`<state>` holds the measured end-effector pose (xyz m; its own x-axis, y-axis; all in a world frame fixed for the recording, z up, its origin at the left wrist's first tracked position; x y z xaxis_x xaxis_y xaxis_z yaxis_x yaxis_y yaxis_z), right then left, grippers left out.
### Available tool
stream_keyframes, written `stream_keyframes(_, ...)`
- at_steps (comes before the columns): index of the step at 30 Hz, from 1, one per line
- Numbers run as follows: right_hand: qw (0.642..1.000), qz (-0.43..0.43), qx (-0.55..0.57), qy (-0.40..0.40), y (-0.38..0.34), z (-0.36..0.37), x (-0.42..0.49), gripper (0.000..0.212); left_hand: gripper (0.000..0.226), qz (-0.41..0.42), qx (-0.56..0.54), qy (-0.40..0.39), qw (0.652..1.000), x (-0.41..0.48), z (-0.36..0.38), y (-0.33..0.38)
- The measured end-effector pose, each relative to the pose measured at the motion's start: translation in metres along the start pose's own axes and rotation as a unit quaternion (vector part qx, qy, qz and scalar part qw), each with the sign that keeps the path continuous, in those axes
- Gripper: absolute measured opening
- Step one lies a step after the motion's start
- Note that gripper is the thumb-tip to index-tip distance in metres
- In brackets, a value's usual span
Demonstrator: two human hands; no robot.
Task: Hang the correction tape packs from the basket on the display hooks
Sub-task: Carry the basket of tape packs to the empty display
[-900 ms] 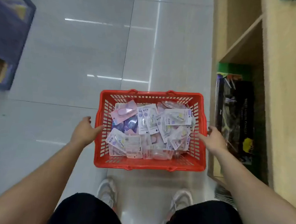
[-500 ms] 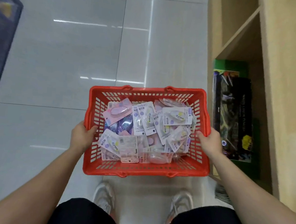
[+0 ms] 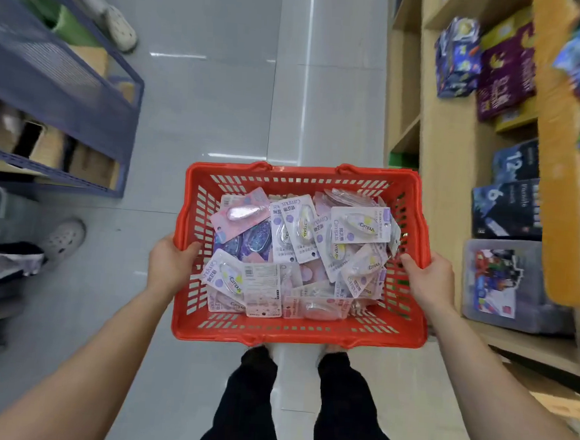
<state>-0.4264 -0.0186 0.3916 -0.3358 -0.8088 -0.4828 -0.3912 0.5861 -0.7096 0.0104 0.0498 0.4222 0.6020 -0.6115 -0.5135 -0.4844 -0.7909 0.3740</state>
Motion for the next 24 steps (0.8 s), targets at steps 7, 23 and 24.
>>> stream_keyframes(7,0.999,0.004,0.037,-0.013,-0.102,-0.073,-0.056,0.020,0.031,-0.073,-0.056,0.036,0.995,-0.076,-0.105,0.040)
stream_keyframes(23,0.998,-0.056,0.018,-0.002,-0.305,-0.036,0.058,0.014,0.024,-0.002,-0.104,0.072,0.992,0.063,-0.187,0.193)
stream_keyframes(24,0.999,-0.051,0.014,0.006,-0.320,-0.028,0.069,0.012,0.024,0.002,-0.102,0.069,0.992,0.082,-0.194,0.205)
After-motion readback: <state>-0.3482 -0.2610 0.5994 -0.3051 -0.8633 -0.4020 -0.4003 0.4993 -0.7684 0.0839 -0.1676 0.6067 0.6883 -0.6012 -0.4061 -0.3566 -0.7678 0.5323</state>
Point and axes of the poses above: each hand's wrist, its own x-axis towards the middle knuckle, its own z-axis out of the palm, y = z × x, the point moved 1 cm from there along x, towards the middle knuckle, and after that the axes turned 11 degrees about x, right-handed, at the moved point
